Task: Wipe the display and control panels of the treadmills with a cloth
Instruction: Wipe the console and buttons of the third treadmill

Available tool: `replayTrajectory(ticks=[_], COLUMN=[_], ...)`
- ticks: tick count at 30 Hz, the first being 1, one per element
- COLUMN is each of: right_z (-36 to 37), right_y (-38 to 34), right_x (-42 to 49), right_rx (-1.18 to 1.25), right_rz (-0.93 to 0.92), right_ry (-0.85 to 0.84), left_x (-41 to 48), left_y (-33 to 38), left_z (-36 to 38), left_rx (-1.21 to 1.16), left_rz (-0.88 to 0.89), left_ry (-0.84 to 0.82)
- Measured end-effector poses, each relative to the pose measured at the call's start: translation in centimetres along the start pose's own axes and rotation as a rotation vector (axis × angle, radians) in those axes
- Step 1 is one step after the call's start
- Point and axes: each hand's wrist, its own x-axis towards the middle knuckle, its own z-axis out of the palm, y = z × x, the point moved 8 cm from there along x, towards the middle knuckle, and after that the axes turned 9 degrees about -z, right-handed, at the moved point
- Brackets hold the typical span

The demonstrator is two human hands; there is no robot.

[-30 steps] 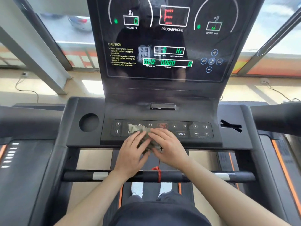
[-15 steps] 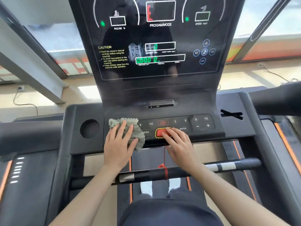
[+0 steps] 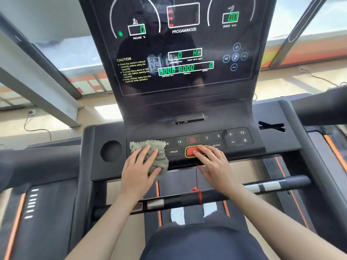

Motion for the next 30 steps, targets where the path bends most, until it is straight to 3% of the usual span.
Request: replayTrajectory(ticks=[4,10,14,20,22,30], right_z=[0.2,0.2,0.1,0.5,0.5,0.5], right_y=[0.0,0.0,0.0,-0.2,-0.3,-0.5], right_x=[-0.2,-0.2,-0.2,0.0,-0.1,0.0], right_rx=[0.014,0.037,0.06,0.046,0.037,0.005], right_rz=[0.024,0.055,0.096,0.149,0.154,0.154], right_ry=[0.003,0.013,0.034,0.054,0.055,0.043], left_x=[-0.3,1.3,1.9,0.6,0.5,2.3], left_y=[-0.7,5.5,5.6,-2.5,-2.5,6.7], left_z=[-0.3,0.7,0.5,-0.5,-0.5,1.2], left_rx=[0.006,-0.038,-0.033,-0.09,-0.084,-0.086], left_rz=[-0.036,0.125,0.151,-0.152,-0.166,0.178], left_ry=[0.028,0.012,0.001,0.039,0.051,-0.03])
